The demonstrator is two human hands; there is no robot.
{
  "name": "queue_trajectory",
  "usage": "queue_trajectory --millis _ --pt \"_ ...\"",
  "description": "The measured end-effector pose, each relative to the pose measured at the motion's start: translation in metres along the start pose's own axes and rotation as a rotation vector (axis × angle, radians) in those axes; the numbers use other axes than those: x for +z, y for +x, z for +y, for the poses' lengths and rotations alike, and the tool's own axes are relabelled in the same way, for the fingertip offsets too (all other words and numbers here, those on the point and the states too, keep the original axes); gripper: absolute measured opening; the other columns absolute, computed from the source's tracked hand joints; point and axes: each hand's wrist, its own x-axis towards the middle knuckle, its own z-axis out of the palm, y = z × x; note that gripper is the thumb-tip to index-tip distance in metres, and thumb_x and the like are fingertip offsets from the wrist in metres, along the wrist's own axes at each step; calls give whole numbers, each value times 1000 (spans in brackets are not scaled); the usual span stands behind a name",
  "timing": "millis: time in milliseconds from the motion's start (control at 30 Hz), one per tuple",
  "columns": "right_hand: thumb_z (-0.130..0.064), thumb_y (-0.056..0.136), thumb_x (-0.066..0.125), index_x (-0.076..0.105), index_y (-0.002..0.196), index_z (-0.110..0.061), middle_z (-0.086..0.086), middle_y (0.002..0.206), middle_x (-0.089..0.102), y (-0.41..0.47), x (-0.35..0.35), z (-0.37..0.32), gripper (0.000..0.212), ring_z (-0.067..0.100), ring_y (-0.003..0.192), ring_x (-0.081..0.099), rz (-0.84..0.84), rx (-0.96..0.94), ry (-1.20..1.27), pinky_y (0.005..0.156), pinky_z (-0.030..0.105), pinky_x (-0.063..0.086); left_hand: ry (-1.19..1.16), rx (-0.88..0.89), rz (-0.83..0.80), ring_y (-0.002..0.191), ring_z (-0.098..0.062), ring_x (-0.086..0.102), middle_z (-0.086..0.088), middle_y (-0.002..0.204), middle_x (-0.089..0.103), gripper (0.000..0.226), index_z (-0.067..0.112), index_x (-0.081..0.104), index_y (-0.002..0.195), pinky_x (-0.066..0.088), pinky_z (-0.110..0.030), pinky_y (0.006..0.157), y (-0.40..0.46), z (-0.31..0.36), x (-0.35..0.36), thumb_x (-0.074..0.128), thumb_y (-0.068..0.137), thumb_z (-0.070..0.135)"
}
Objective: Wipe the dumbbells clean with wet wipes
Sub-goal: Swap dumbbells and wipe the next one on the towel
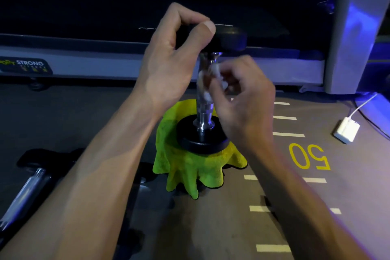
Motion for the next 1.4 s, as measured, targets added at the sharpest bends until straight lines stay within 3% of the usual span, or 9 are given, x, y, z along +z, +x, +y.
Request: queue_trajectory --millis 267,367,567,733,833,900,1100,1300,1400 --pt "-12 89 79 64 93 -22 -10 87 66 -34 1 3 19 4 78 64 -100 253 170 71 24 53 -44 -7 6 81 5 53 18 85 59 7 27 61 98 42 -14 80 0 -4 -1 61 96 34" --pt "-5 89 77 63 96 -18 -3 83 67 3 8 3 20 8 72 63 57 429 454 68 28 55 -32 -14 6 81 8 55 23 82 60 2 27 61 98 42 -12 79 1 -3 -2 60 99 29" --pt "-3 93 69 69 90 -13 -6 76 68 9 26 3 10 4 69 61 279 604 556 68 23 51 -39 27 -22 93 -9 59 5 95 62 12 25 61 99 50 -30 86 -5 0 3 60 95 36" --pt "-13 90 73 69 95 -16 8 94 70 -10 27 -13 7 12 77 67 263 466 480 73 35 57 5 43 10 91 -4 58 9 95 62 8 28 61 99 46 -24 85 -6 1 3 61 97 36" --pt "-11 82 81 69 83 -20 4 91 60 -3 26 -14 15 5 67 54 264 353 299 63 20 45 41 46 22 99 -13 62 -10 106 66 8 34 63 98 52 -36 90 -7 1 6 64 95 42" --pt "-13 83 81 68 82 -23 6 87 63 1 24 -14 16 8 65 55 268 414 397 63 22 46 49 44 34 101 -16 62 -16 109 66 7 37 64 96 52 -41 94 -5 2 7 64 93 44" --pt "6 95 65 67 93 -5 -4 71 68 17 23 -1 12 2 63 59 214 716 926 64 17 49 15 40 47 88 1 55 11 91 60 5 29 61 94 44 -19 85 -1 0 5 62 98 32" --pt "0 91 71 66 81 -12 5 71 62 11 27 -24 17 14 66 52 207 554 717 62 26 47 70 56 30 87 6 57 16 91 61 6 29 60 97 44 -17 83 -4 3 0 61 103 27" --pt "5 91 70 65 81 -8 5 69 61 16 25 -23 17 14 64 52 210 587 794 59 23 46 40 35 27 87 6 58 17 89 62 7 28 61 95 45 -17 83 -3 5 1 62 102 24"
